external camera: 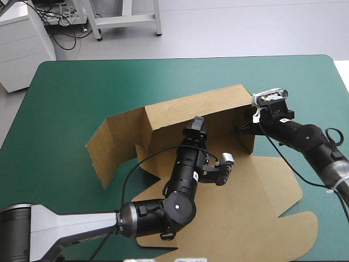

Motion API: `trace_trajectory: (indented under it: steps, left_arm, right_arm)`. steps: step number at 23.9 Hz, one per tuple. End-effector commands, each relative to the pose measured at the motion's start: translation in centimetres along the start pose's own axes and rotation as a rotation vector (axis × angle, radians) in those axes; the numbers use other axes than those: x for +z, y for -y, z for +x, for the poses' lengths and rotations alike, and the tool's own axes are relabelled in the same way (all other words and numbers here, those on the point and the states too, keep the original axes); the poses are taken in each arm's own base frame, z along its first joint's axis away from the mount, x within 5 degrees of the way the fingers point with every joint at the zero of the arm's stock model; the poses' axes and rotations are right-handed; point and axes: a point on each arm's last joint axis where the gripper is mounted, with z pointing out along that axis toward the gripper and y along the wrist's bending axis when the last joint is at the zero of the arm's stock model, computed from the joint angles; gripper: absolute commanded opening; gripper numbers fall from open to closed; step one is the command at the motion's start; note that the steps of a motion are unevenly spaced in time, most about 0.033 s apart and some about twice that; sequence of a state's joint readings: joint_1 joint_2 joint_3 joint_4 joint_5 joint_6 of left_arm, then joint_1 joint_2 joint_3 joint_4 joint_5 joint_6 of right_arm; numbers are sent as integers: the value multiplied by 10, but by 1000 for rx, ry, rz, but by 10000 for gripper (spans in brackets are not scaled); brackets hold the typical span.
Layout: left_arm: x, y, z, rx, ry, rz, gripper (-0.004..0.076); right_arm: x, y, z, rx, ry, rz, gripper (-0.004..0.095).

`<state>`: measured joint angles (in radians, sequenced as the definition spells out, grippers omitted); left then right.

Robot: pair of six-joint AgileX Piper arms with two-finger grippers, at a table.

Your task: Fold the box

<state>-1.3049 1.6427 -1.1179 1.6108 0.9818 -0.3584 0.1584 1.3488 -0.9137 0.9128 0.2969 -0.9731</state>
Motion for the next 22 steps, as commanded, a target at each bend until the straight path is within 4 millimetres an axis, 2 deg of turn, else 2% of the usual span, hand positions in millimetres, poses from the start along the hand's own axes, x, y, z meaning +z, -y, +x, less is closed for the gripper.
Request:
trace_trajectory:
  steps: [1, 4, 5, 6, 8, 11, 15, 18, 22]
  left_arm:
    - [-11, -23, 5, -42, -12, -86, 487]
    - [-12, -23, 5, -42, -17, -88, 486]
    - [-12, -23, 5, -31, -19, -89, 449]
    - [-12, -22, 6, -7, -25, -78, 347]
    - [-11, -20, 6, 83, -31, -57, -13]
    - [-8, -19, 7, 244, -21, -12, -7]
    - [2, -24, 12, 161, 5, 237, -7]
    - [5, -41, 17, 87, 33, 399, -8]
    - [3, -79, 27, -18, 106, 578, -8]
  right_arm:
    - [2, 3, -29, 20, 82, 8, -8]
    - [18, 8, -40, 22, 72, 6, -8]
    - [21, 8, -42, 10, 59, 3, -8]
    - [24, 9, -43, 0, 41, -1, -8]
    - [26, 10, -43, -10, 18, 5, -8]
    - [26, 11, -43, -9, 15, 10, -8]
    - [26, 11, -43, -18, 12, 10, -8]
    - [26, 11, -42, -33, 8, 14, -8]
    - [26, 11, -42, -32, 8, 14, -8]
